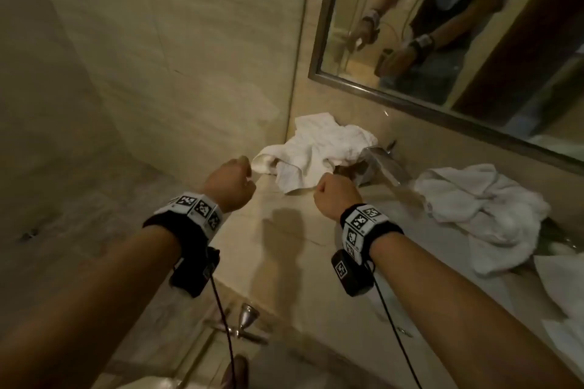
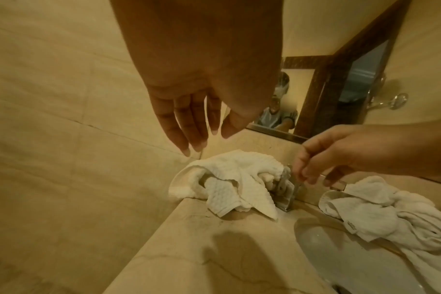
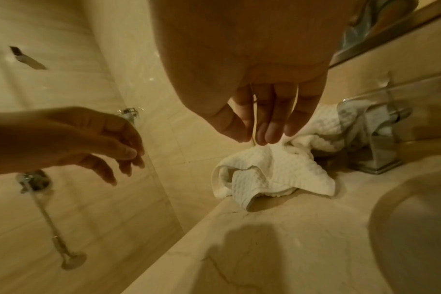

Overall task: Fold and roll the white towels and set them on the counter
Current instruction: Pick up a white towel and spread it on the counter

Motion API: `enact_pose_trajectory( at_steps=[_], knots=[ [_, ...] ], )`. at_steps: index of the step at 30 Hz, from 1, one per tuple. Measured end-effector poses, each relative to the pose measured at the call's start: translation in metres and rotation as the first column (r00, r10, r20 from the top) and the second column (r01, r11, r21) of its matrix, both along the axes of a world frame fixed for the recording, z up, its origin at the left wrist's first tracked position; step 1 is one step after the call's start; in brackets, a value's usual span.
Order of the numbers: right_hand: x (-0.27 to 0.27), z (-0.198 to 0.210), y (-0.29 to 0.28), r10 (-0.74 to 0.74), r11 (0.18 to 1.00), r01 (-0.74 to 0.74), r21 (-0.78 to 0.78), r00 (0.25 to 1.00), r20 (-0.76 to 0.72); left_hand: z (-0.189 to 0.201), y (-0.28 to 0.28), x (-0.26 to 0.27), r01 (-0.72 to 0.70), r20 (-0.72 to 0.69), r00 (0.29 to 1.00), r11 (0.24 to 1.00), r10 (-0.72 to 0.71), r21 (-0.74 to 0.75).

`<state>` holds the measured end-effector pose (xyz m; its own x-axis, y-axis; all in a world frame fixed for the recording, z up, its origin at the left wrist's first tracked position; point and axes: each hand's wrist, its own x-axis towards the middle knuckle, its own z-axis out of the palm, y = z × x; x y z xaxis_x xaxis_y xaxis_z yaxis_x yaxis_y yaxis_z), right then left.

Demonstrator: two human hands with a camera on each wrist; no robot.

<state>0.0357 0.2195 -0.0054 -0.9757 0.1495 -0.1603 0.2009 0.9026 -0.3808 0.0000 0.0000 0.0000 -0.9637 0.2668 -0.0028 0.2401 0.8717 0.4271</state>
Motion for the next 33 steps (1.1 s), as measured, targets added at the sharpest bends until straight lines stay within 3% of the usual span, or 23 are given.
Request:
enact_pose_trajectory(
  at_steps=[5,10,15,19,22,24,28,31,33],
  knots=[
    [-0.061,-0.033,-0.017,-0.134,0.99,0.136,-0.027,0.989,0.066,-0.028,0.02,-0.07,0.139,-0.02,0.99,0.99,-0.139,-0.005],
    [-0.099,-0.062,-0.017,-0.246,0.969,0.246,-0.037,0.969,0.004,-0.047,0.058,-0.129,0.255,-0.016,0.966,0.957,-0.259,-0.136],
    [-0.119,-0.082,-0.005,-0.236,0.972,0.236,-0.011,0.966,-0.108,-0.07,0.088,-0.154,0.333,0.043,0.94,0.887,-0.338,-0.32],
    [-0.127,-0.102,-0.003,-0.197,0.98,0.195,-0.031,0.979,-0.058,-0.086,0.098,-0.163,0.349,0.152,0.937,0.84,-0.315,-0.415],
    [-0.127,-0.105,0.001,-0.181,0.982,0.18,0.063,0.983,0.012,-0.086,0.103,-0.16,0.33,0.145,0.944,0.822,-0.297,-0.464],
    [-0.126,-0.101,0.004,-0.137,0.982,0.129,0.138,0.989,0.049,-0.084,0.104,-0.155,0.333,0.169,0.943,0.818,-0.287,-0.47],
    [-0.111,-0.086,0.004,-0.079,0.987,0.072,0.145,0.996,0.048,-0.076,0.096,-0.144,0.394,0.321,0.907,0.815,-0.272,-0.424],
    [-0.095,-0.079,-0.008,-0.103,0.995,0.102,0.016,0.994,0.042,-0.061,0.084,-0.129,0.422,0.41,0.874,0.825,-0.26,-0.376],
    [-0.087,-0.071,-0.016,-0.156,0.977,0.166,-0.134,0.984,0.085,-0.047,0.077,-0.121,0.426,0.397,0.876,0.827,-0.275,-0.367]
  ],
)
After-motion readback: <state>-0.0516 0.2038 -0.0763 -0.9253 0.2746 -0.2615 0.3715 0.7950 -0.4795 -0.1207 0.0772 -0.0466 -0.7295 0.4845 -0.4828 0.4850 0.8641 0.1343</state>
